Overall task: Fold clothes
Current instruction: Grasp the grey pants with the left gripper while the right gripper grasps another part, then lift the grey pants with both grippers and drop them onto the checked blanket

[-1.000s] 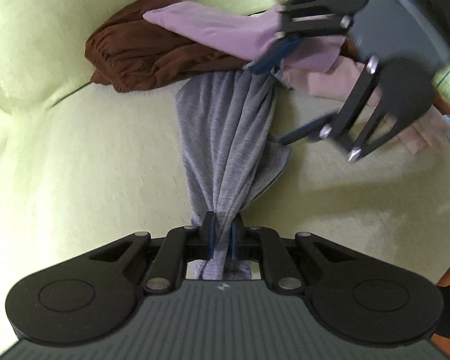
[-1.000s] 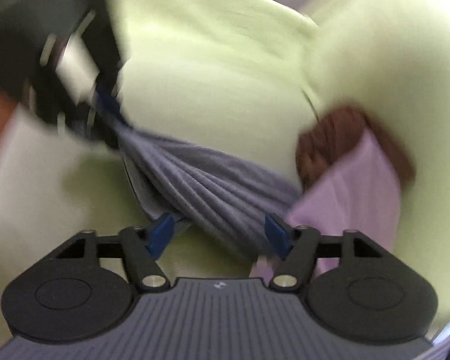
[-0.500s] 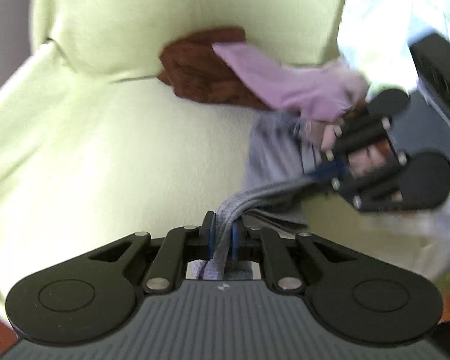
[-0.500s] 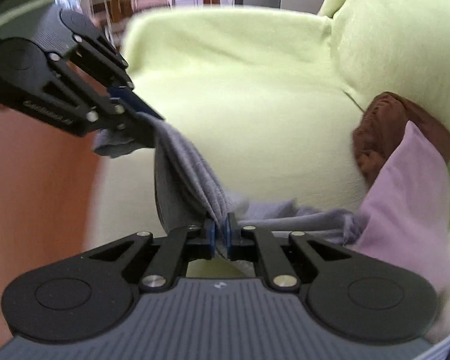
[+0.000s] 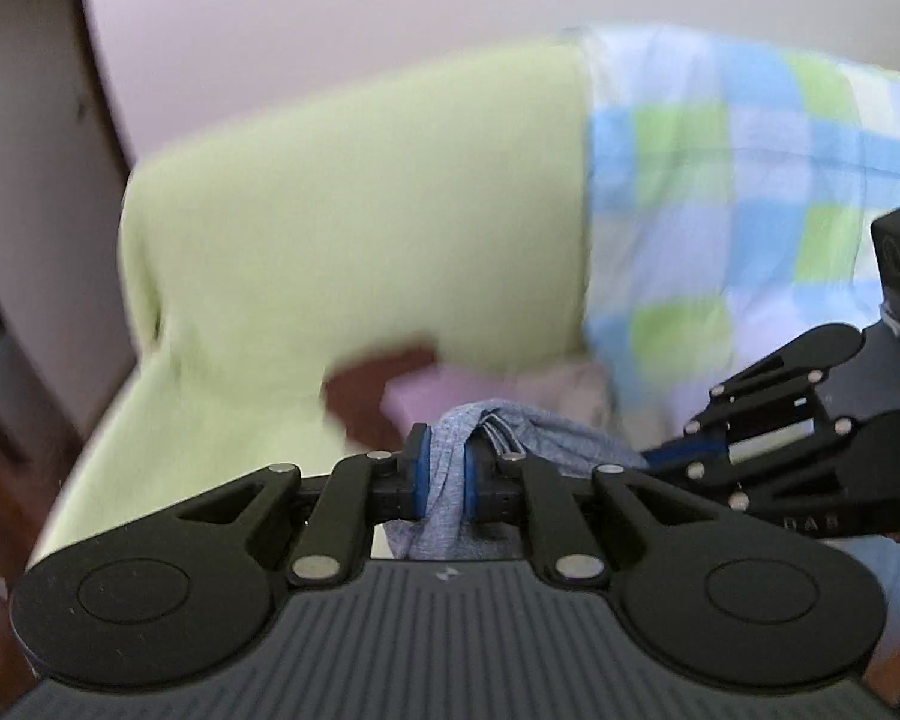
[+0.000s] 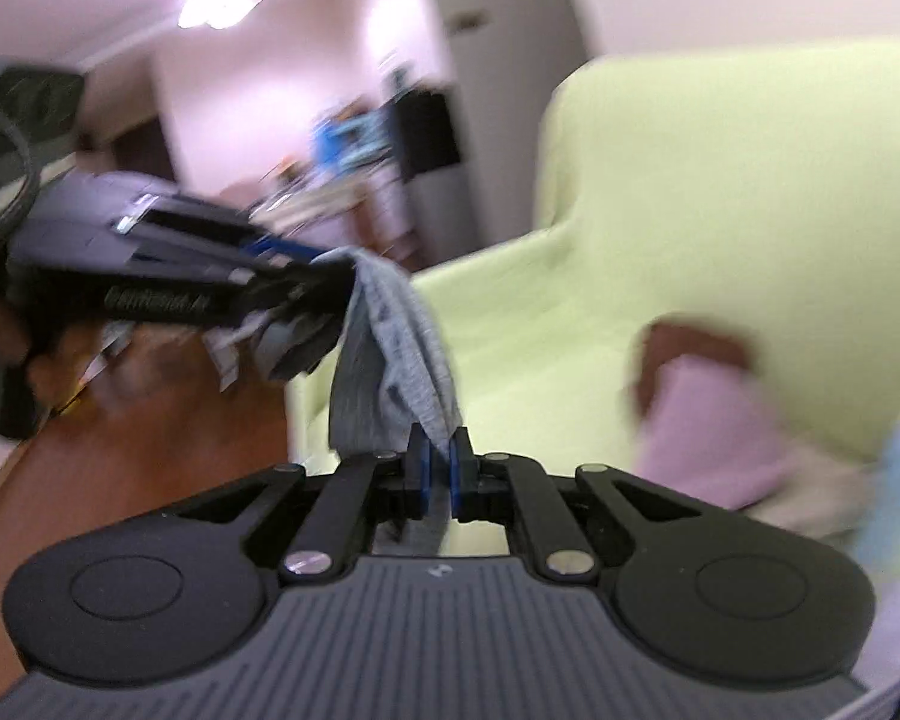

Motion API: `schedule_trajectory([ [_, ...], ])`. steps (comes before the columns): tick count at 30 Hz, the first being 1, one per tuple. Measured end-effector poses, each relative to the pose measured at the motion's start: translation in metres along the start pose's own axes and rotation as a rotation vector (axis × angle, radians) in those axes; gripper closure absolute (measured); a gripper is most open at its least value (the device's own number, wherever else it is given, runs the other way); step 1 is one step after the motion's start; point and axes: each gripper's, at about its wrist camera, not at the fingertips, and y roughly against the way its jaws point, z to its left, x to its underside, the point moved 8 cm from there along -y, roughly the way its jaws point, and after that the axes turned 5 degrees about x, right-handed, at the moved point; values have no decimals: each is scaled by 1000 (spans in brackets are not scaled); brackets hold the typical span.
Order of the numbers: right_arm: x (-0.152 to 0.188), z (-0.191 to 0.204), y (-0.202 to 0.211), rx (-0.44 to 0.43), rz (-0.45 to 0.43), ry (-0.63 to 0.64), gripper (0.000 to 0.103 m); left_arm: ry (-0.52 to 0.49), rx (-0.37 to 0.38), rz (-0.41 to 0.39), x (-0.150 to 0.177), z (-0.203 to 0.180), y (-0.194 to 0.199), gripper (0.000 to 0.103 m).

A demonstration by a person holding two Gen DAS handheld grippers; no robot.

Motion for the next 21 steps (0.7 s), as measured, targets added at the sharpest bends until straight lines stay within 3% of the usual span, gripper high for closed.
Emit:
schedule_trajectory([
  [3,-64,-62,76,164,-176,50,98,-28,63,-141,-68,-50,7,92],
  [5,-77,-83,116,227,-215,78,98,-47,104,-230,-110,-84,12,90],
  [7,-84,-105,161,296,-240,114,98,-69,177,-252,-119,-123,12,88],
  [9,-58,-123,203,357,-199,163,98,-77,258,-238,-113,-163,9,86],
  [12,-9,-134,233,395,-99,198,98,-57,363,-153,-76,-203,-6,80],
  [14,47,-141,233,416,30,176,97,-49,419,3,-19,-231,-36,69],
  [15,89,-146,225,429,128,149,92,-66,418,82,9,-237,-54,67],
  [16,105,-147,219,433,164,138,87,-83,417,161,38,-244,-71,67],
  [17,143,-146,208,430,254,106,75,-102,414,239,67,-250,-87,67],
  [18,188,-146,196,425,358,68,76,-137,407,311,96,-251,-95,67],
  [20,225,-146,187,429,425,-8,76,-206,392,449,152,-252,-111,68],
  [21,241,-145,183,431,452,-46,76,-235,391,472,165,-249,-113,68],
])
